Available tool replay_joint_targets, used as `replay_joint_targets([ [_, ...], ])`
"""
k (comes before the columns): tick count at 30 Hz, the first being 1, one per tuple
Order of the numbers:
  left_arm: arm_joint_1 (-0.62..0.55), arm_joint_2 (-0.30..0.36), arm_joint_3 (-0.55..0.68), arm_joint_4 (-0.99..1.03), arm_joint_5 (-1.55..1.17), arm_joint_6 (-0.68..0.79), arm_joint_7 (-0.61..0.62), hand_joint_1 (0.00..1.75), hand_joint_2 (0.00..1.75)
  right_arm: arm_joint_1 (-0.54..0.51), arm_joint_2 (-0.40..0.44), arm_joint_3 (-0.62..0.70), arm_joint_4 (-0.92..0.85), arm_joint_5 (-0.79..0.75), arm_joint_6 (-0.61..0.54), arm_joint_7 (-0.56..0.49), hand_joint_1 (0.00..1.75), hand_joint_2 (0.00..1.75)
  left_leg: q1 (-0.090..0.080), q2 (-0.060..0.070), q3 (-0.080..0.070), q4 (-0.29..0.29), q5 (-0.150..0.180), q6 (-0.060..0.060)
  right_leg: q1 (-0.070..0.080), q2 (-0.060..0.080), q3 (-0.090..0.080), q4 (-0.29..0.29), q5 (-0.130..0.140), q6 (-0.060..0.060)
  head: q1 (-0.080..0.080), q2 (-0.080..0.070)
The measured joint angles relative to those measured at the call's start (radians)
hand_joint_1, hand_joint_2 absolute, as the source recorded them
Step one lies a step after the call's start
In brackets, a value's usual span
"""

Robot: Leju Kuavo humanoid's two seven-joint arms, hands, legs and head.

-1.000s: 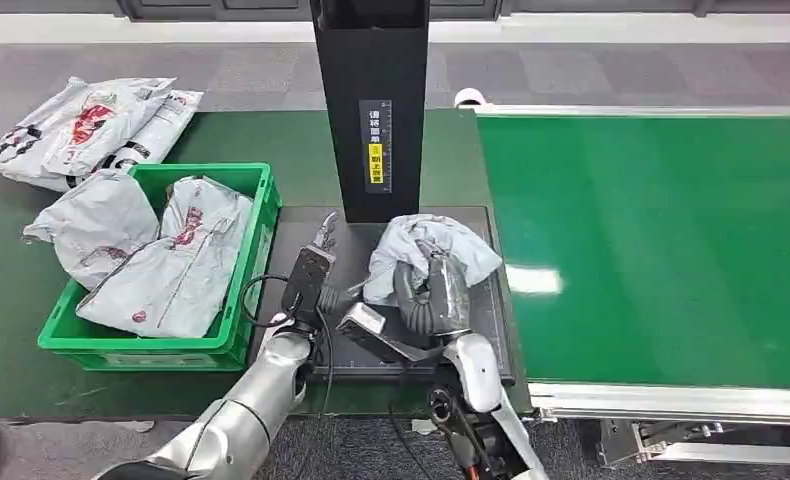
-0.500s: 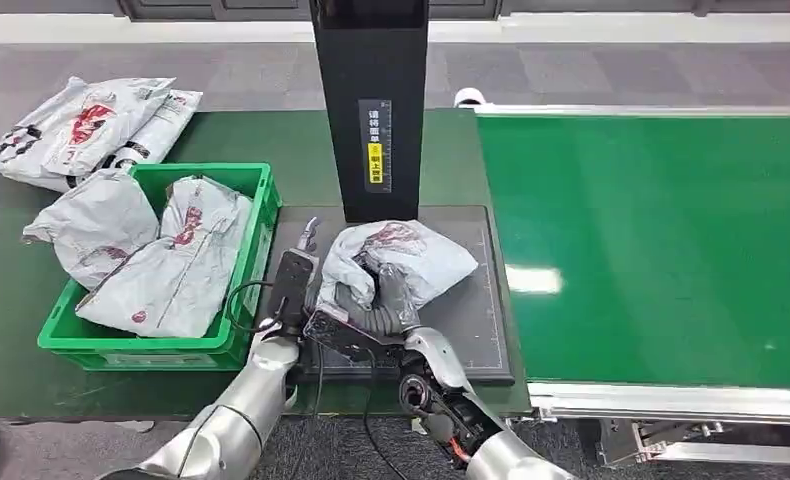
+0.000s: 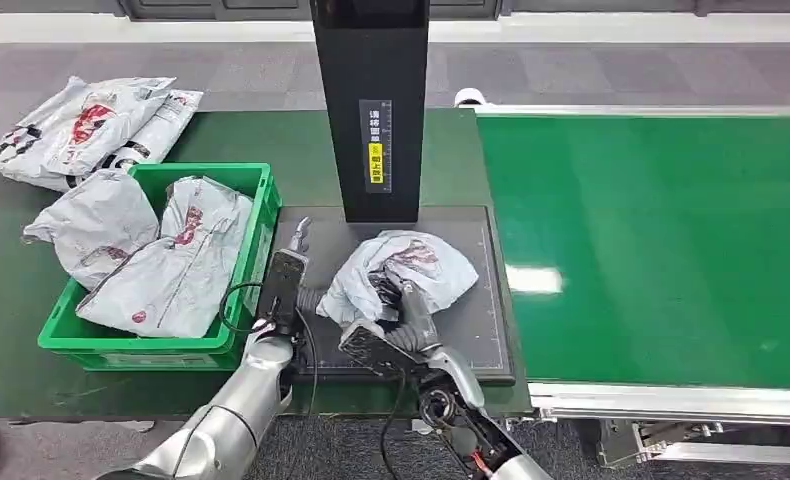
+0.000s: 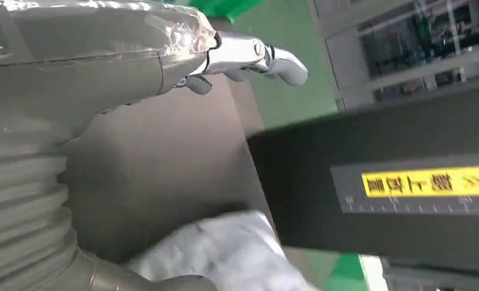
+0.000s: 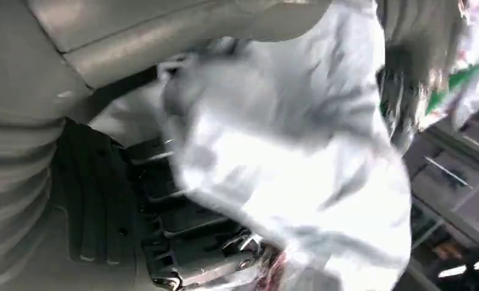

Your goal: Moved the parcel from conveyor to table for the left to box.

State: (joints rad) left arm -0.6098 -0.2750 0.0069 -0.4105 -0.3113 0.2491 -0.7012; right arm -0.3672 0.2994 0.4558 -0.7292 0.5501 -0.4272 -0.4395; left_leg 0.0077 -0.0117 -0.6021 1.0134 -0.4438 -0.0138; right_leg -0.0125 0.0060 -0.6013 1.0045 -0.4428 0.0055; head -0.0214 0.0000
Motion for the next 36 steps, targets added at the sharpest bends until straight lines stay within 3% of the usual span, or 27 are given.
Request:
replay_joint_targets([
  [4, 0.0, 0.009, 0.0, 0.001, -0.002, 0.038, 0.0, 0.0, 1.75, 0.05, -0.024, -0.052, -0.116, -0.036, 0.033, -0.028, 0.0, 1.75, 0.0, 0.0, 0.0, 0.0, 0.0, 0.0, 0.0, 0.0, 0.0, 0.0, 0.0, 0.0, 0.0, 0.0],
  [11, -0.007, 0.021, 0.011, -0.012, 0.035, 0.068, 0.0, 0.0, 1.75, 0.16, -0.04, -0.219, -0.425, -0.238, 0.139, -0.092, 0.0, 1.75, 0.0, 0.0, 0.0, 0.0, 0.0, 0.0, 0.0, 0.0, 0.0, 0.0, 0.0, 0.0, 0.0, 0.0],
  [17, -0.027, 0.019, 0.012, -0.018, 0.035, 0.068, 0.0, 0.0, 1.75, 0.218, -0.04, -0.304, -0.591, -0.256, 0.17, -0.089, 0.0, 1.75, -0.001, 0.001, 0.0, 0.0, 0.0, 0.0, 0.0, 0.0, 0.0, 0.0, 0.0, 0.0, 0.0, 0.0],
  [36, -0.035, 0.012, 0.012, -0.019, 0.034, 0.069, 0.0, 0.0, 1.75, 0.248, -0.04, -0.331, -0.675, -0.253, 0.168, -0.09, 0.0, 1.75, -0.001, 0.001, 0.0, 0.0, 0.0, 0.0, 0.0, 0.0, 0.0, 0.0, 0.0, 0.0, 0.0, 0.0],
])
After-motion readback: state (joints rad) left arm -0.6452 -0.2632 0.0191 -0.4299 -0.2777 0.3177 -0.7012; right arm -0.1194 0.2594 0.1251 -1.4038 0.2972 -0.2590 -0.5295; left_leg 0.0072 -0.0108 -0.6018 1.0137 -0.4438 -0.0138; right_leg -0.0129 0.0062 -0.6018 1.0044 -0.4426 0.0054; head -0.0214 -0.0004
